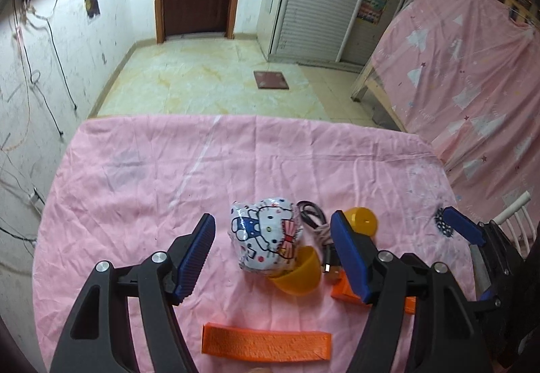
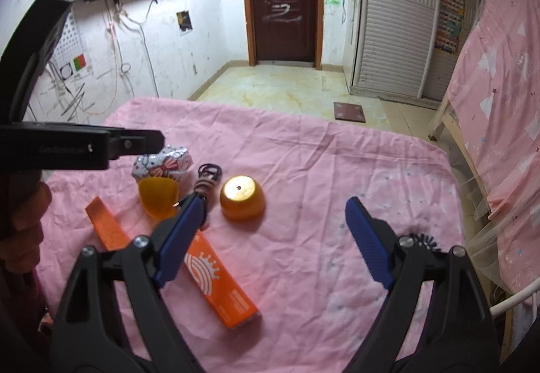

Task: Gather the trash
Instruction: 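Grasp the Hello Kitty wrapper with the left tool while the right tool grasps the yellow lid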

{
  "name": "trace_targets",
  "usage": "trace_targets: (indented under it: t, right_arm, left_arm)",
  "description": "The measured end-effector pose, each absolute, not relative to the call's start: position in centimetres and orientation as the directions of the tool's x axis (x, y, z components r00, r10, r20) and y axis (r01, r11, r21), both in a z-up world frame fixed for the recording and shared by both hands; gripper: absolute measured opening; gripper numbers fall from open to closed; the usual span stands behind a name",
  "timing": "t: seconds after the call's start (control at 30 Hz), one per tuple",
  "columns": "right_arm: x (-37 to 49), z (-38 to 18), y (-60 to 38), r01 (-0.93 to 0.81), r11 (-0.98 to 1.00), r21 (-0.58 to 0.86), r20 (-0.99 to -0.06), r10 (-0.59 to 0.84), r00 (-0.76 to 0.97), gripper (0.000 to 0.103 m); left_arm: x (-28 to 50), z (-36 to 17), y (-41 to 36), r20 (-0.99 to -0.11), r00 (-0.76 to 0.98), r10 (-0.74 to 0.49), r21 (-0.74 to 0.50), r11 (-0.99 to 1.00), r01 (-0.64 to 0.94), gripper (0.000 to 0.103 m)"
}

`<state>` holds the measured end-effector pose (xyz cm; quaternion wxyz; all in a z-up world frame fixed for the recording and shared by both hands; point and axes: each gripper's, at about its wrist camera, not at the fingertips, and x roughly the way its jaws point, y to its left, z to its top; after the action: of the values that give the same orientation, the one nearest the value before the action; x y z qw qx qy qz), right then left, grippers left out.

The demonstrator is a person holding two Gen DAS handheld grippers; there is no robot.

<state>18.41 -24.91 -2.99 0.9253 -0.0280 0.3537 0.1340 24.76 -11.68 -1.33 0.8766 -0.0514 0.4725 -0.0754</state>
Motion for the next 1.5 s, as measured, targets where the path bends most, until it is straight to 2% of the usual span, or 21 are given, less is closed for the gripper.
trace_targets:
  t: [0.5,0.57,0.63,0.8,1.17,1.2,1.23,1.37,1.43,1.5]
  right_arm:
    - [21.1,-4.5,-22.4,-0.324,0.946,0.008,-0.710,0.234,0.665,0.083]
    - [21.4,-4.8,-22.3,-0.326,0.945,0.013,-0.715,0.237,0.658,0.083]
    - [21.7,-5.0,-22.2,-0.326,0.945,0.012,-0.719,0.235,0.654,0.083]
    - [22.4,-5.4,-21.7,-0.328,0.945,0.006,-0.729,0.229,0.645,0.083]
    - [23.7,-6.0,-21.3,-0.303,0.953,0.004,-0.743,0.205,0.637,0.083]
    - [23.9,-6.1,-21.3,-0.299,0.954,0.006,-0.745,0.204,0.636,0.078]
    - [24.0,-6.1,-21.4,-0.297,0.955,0.009,-0.747,0.204,0.633,0.068]
    - [24.4,-6.4,-21.4,-0.303,0.952,0.035,-0.756,0.224,0.615,0.055]
    - [24.4,-6.5,-21.2,-0.315,0.948,0.036,-0.760,0.231,0.608,0.044]
    - [24.5,-6.7,-20.7,-0.331,0.943,0.033,-0.767,0.236,0.596,0.039]
  left_arm:
    - [27.0,-4.6,-12.0,-0.859,0.454,-0.237,-0.221,0.971,0.090,0.064]
    - [27.1,-4.9,-12.0,-0.862,0.450,-0.234,-0.218,0.972,0.090,0.060]
    - [27.2,-5.2,-12.0,-0.867,0.442,-0.229,-0.215,0.973,0.083,0.049]
    - [27.0,-5.3,-12.1,-0.867,0.455,-0.204,-0.188,0.979,0.081,0.035]
    - [26.0,-2.4,-10.1,-0.794,0.578,-0.189,-0.216,0.976,0.022,0.032]
    - [26.0,-2.3,-10.0,-0.791,0.582,-0.190,-0.219,0.976,0.022,0.032]
    - [26.0,-2.3,-10.0,-0.790,0.583,-0.192,-0.219,0.975,0.024,0.032]
    - [26.1,-2.3,-10.0,-0.790,0.578,-0.203,-0.228,0.973,0.030,0.032]
    - [26.2,-2.4,-9.9,-0.791,0.577,-0.206,-0.233,0.972,0.028,0.032]
    - [26.2,-2.4,-9.8,-0.790,0.578,-0.207,-0.236,0.971,0.025,0.032]
